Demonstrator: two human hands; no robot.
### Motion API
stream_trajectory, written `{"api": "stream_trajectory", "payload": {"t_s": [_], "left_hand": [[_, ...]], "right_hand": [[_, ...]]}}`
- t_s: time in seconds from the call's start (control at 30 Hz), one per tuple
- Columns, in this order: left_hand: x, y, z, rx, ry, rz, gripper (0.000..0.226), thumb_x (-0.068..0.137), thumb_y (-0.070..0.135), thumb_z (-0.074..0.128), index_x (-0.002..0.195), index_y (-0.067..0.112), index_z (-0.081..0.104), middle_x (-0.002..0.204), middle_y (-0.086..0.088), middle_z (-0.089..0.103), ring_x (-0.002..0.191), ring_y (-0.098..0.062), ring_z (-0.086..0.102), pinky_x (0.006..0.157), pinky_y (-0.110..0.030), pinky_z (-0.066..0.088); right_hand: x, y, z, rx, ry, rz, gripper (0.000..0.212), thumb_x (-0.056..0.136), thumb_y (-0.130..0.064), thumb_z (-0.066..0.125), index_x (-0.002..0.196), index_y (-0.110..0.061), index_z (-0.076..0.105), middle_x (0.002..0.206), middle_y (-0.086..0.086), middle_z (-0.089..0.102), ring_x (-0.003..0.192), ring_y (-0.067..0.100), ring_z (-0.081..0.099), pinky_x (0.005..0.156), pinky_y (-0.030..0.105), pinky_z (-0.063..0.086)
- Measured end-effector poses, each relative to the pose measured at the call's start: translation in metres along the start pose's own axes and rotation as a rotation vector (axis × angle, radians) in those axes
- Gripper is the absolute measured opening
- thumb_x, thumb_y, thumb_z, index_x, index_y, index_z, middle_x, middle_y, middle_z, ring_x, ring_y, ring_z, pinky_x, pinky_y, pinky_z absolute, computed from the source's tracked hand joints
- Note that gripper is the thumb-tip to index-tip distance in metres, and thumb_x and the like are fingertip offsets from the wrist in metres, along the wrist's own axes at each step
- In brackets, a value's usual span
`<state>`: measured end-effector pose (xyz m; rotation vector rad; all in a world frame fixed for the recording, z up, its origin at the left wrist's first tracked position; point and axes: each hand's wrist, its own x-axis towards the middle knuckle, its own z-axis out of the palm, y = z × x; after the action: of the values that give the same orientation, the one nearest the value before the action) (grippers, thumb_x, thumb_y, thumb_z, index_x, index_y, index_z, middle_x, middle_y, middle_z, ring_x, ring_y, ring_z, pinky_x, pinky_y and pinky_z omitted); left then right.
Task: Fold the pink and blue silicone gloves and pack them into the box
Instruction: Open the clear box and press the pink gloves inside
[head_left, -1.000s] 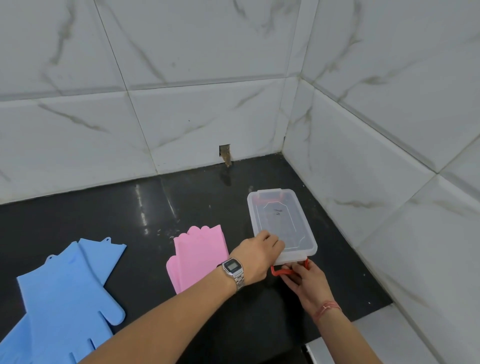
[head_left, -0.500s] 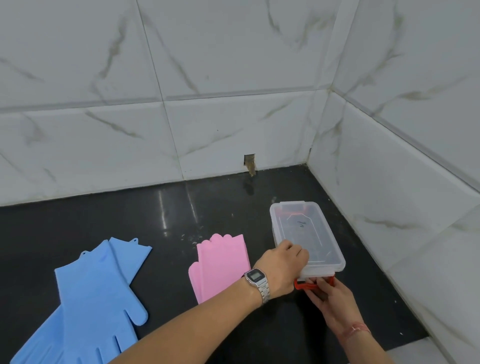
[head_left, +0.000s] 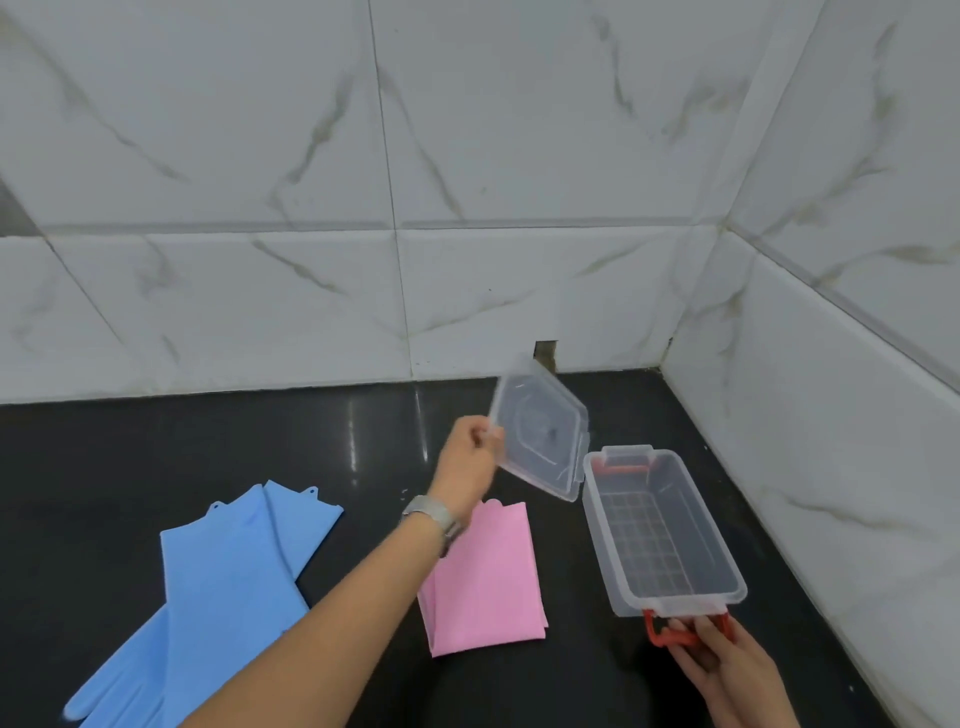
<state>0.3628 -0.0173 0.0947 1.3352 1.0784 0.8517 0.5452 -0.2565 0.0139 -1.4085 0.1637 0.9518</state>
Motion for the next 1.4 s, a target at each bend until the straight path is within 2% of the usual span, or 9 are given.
{"api": "stream_trajectory", "payload": {"t_s": [0.13,0.33,0.43,0.53,0.7,0.87,1.0,1.23,1.4], "left_hand": [[0.018,-0.031,-0.044,-0.559,0.111,-0.398,0.014,0.099,0.004,0.045,0.093,0.007,0.057,0.094,-0.009,0.06,0.083,-0.016,0.06,0.069,-0.024,0.055],[0.025,-0.072,-0.091,-0.648,0.273,-0.504,0.014,0.099,0.005,0.047,0.109,0.004,0.057,0.111,-0.014,0.063,0.099,-0.025,0.062,0.087,-0.033,0.052],[0.029,-0.085,-0.103,-0.521,0.277,-0.537,0.024,0.098,0.006,0.048,0.121,0.004,0.054,0.121,-0.013,0.061,0.11,-0.026,0.059,0.095,-0.039,0.05],[0.031,-0.094,-0.11,-0.39,0.29,-0.577,0.028,0.095,0.007,0.052,0.123,0.005,0.055,0.125,-0.013,0.06,0.112,-0.027,0.058,0.088,-0.038,0.052],[0.028,-0.104,-0.113,-0.288,0.302,-0.587,0.029,0.094,0.005,0.052,0.122,0.0,0.055,0.112,-0.018,0.059,0.096,-0.022,0.058,0.085,-0.032,0.052],[0.006,-0.11,-0.108,-0.082,0.257,-0.527,0.034,0.094,0.011,0.052,0.127,0.0,0.053,0.085,-0.01,0.056,0.075,-0.017,0.054,0.084,-0.037,0.053],[-0.034,-0.12,-0.09,0.113,0.162,-0.492,0.042,0.093,0.024,0.058,0.132,0.013,0.051,0.122,-0.009,0.058,0.107,-0.023,0.057,0.099,-0.042,0.048],[-0.056,-0.119,-0.069,0.478,0.078,-0.348,0.05,0.086,0.033,0.067,0.129,0.013,0.051,0.13,-0.007,0.053,0.11,-0.02,0.057,0.094,-0.035,0.048],[-0.058,-0.118,-0.066,0.494,0.086,-0.407,0.066,0.079,0.03,0.075,0.134,0.01,0.043,0.133,-0.01,0.05,0.116,-0.024,0.055,0.098,-0.041,0.048]], "right_hand": [[0.008,-0.003,-0.003,0.007,-0.006,-0.014,0.027,0.1,0.0,0.042,0.124,-0.004,0.052,0.088,0.017,0.069,0.065,0.019,0.073,0.071,0.037,0.061],[0.002,-0.008,-0.008,0.101,0.052,0.052,0.045,0.104,-0.033,0.036,0.138,-0.006,0.047,0.128,0.019,0.059,0.113,0.034,0.058,0.102,0.048,0.04],[-0.013,0.01,-0.006,0.097,0.083,0.218,0.053,0.103,-0.041,0.031,0.139,-0.005,0.044,0.143,0.019,0.048,0.131,0.036,0.045,0.109,0.049,0.036],[-0.033,0.037,0.009,-0.121,0.001,0.262,0.038,0.102,-0.031,0.042,0.13,-0.007,0.053,0.132,0.017,0.056,0.118,0.036,0.052,0.094,0.049,0.044],[-0.046,0.052,0.058,-0.655,-0.234,-0.05,0.019,0.099,-0.022,0.05,0.111,-0.029,0.064,0.11,-0.008,0.064,0.102,0.014,0.06,0.076,0.028,0.05],[-0.027,0.056,0.108,-0.972,-0.383,-0.263,0.019,0.097,-0.02,0.052,0.112,-0.031,0.056,0.105,-0.018,0.057,0.094,0.0,0.053,0.085,0.021,0.041],[-0.013,0.065,0.128,-0.975,-0.387,-0.28,0.017,0.094,-0.015,0.055,0.107,-0.025,0.056,0.106,-0.006,0.06,0.091,0.003,0.055,0.07,0.016,0.042],[-0.001,0.068,0.148,-0.993,-0.313,-0.279,0.025,0.09,-0.013,0.059,0.11,-0.024,0.049,0.102,-0.006,0.055,0.086,0.006,0.053,0.06,0.014,0.04],[0.0,0.064,0.157,-0.855,-0.268,-0.209,0.044,0.083,-0.012,0.069,0.116,-0.02,0.041,0.105,0.001,0.055,0.094,0.019,0.059,0.076,0.033,0.053]]}}
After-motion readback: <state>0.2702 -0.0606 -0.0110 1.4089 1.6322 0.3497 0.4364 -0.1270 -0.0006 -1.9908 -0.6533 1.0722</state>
